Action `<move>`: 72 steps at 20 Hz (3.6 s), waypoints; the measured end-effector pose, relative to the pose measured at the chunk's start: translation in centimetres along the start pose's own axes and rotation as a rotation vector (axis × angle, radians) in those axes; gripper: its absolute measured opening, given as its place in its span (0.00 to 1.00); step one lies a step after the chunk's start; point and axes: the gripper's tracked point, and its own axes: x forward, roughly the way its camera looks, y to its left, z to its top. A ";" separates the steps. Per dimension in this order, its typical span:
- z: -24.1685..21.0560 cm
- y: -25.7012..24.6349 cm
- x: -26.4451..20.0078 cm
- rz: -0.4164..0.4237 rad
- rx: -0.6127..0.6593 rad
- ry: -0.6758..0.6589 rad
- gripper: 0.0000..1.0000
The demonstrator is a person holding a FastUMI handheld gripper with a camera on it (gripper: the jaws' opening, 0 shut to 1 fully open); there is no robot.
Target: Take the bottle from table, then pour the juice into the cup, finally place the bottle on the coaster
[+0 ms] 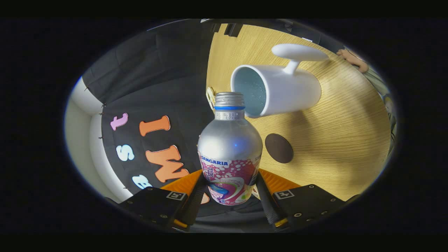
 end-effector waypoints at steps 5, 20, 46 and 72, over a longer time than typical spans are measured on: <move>-0.2 0.8 0.3 0.007 0.042 0.014 0.76; -0.1 1.4 0.5 -0.005 0.129 0.027 0.76; -0.5 2.6 0.5 -0.021 0.226 0.040 0.76; -0.2 4.4 0.9 0.015 0.350 0.028 0.76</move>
